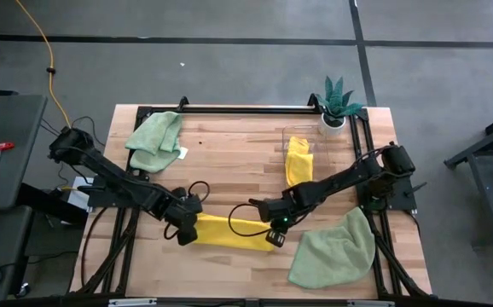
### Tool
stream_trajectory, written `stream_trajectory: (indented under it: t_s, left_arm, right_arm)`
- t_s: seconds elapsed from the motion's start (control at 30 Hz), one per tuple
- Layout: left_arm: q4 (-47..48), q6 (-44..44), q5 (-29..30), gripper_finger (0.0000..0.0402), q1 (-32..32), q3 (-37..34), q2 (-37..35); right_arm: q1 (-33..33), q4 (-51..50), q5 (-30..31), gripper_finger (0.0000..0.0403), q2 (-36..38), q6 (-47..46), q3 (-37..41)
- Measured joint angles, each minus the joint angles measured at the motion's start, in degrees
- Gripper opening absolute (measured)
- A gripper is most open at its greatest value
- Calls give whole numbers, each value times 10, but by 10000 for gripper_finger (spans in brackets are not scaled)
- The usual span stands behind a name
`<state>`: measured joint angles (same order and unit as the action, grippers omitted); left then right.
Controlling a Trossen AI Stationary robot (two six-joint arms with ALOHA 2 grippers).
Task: Fold microfiber towels
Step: Fold the yellow microfiber towel
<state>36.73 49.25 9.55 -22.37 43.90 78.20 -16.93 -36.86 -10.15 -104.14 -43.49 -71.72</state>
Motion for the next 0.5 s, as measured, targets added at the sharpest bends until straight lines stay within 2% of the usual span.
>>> stream_trajectory:
  t_s: [0.07, 0.23, 0.33, 0.5]
  left_arm:
    - [-1, 0, 17, 6, 0, 0, -1]
    - [4, -1, 42, 21, 0, 0, -1]
    - [18, -13, 46, 37, 0, 0, -1]
    - [65, -21, 61, 82, 3, 0, -3]
  right_arm:
    - [-5, 0, 22, 0, 0, -4, 0]
    - [-5, 5, 29, 14, 0, -16, 0]
    - [-5, 4, 43, 50, 0, -16, 0]
    - [-2, -22, 85, 138, 3, -5, -1]
